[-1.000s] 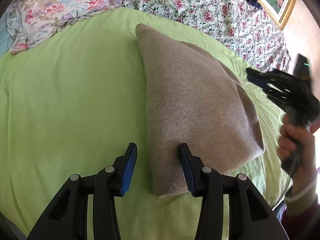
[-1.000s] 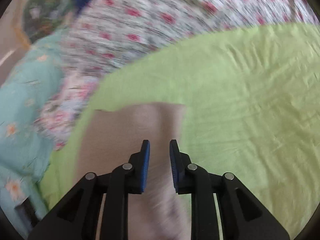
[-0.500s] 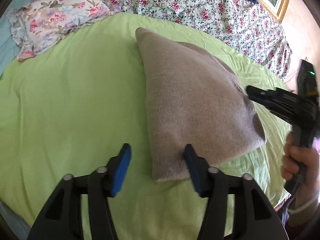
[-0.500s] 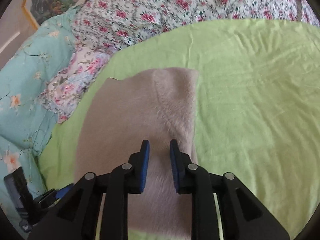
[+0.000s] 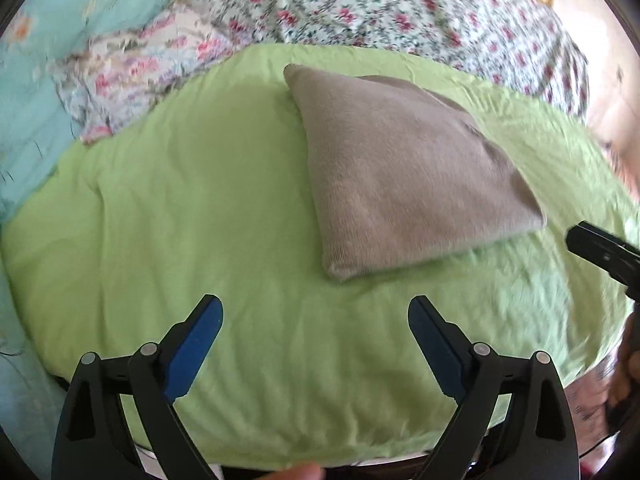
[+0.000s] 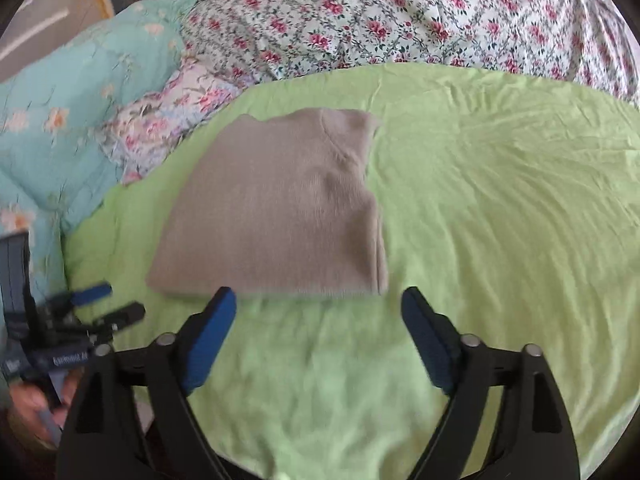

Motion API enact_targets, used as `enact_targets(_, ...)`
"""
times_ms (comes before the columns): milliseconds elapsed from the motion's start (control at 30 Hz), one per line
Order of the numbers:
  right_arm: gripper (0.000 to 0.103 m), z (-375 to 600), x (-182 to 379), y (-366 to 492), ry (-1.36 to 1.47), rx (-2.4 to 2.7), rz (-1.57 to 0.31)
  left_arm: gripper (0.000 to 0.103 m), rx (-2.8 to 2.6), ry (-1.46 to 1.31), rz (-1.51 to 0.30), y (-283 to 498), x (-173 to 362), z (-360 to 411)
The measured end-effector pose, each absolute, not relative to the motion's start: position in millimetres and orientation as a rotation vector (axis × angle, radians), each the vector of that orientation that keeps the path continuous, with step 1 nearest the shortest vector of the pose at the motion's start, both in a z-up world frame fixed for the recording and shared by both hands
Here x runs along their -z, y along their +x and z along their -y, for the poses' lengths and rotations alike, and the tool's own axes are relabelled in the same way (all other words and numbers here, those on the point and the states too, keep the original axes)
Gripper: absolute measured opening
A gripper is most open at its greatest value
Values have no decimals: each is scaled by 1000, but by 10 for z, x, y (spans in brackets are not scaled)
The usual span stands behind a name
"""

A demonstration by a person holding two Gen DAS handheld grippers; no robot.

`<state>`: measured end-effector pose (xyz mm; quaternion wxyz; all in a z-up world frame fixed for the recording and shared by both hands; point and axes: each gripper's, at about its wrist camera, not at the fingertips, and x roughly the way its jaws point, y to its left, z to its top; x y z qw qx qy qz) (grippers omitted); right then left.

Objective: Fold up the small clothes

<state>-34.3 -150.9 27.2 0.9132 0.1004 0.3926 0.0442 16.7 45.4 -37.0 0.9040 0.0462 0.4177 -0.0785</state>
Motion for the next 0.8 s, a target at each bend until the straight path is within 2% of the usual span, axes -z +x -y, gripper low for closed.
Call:
enact_targets(100, 95, 1470, -212, -526, 176, -99, -825, 102, 165, 163, -825, -5, 367, -405)
enact_targets(333, 97, 1473, -79, -716, 145, -105, -871, 102, 202, 211, -825, -184, 393, -361)
enact_targets(800, 102, 1327, -170, -556, 37, -151, -874, 102, 157, 110, -863, 86, 258, -558)
